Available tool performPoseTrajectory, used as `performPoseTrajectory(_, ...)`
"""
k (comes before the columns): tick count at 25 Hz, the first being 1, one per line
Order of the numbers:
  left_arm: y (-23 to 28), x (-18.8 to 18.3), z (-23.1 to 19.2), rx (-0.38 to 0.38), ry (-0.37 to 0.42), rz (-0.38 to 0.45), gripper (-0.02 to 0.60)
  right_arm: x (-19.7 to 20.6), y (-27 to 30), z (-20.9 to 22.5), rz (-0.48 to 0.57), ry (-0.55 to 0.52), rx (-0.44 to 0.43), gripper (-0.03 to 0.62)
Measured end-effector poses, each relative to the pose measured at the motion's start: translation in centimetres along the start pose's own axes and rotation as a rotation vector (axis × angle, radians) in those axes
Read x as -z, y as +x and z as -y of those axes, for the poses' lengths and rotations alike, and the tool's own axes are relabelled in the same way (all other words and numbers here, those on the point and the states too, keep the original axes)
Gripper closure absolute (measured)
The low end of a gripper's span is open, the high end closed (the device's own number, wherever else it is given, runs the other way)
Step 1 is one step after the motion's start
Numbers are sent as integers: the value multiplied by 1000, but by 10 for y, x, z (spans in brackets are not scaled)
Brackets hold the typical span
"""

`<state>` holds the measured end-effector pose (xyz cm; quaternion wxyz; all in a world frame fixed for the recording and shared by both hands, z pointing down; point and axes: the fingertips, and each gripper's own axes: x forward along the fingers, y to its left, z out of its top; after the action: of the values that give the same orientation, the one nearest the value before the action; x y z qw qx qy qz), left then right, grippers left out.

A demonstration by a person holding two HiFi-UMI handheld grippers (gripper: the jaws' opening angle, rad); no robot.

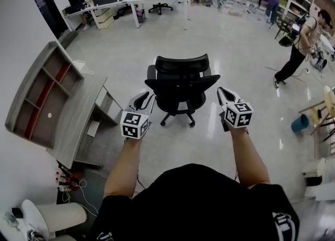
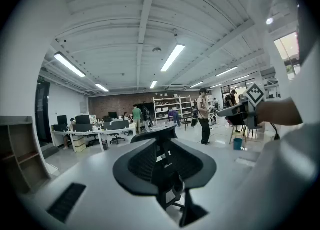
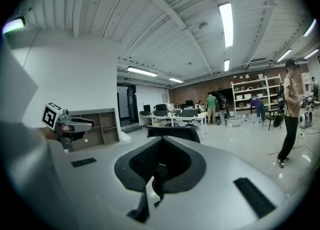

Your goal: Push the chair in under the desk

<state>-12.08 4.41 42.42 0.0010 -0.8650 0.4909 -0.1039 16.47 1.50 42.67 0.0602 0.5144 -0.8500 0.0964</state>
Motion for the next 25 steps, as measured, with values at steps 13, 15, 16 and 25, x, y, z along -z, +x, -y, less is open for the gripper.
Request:
performPoseTrajectory(13, -10, 5, -25, 23, 4, -3, 489, -7, 13, -21, 13, 6, 9, 599)
performPoseTrajectory(15, -4, 7, -27, 27, 4, -5, 491, -10, 18, -18, 17, 8, 11, 599)
performPoseTrajectory(16, 0, 8, -29, 28, 3, -8, 489, -11, 22, -16, 17, 8, 10, 599)
performPoseTrajectory(25, 57, 17, -46, 28, 6, -44, 489, -1, 75, 25, -2, 45, -2, 599)
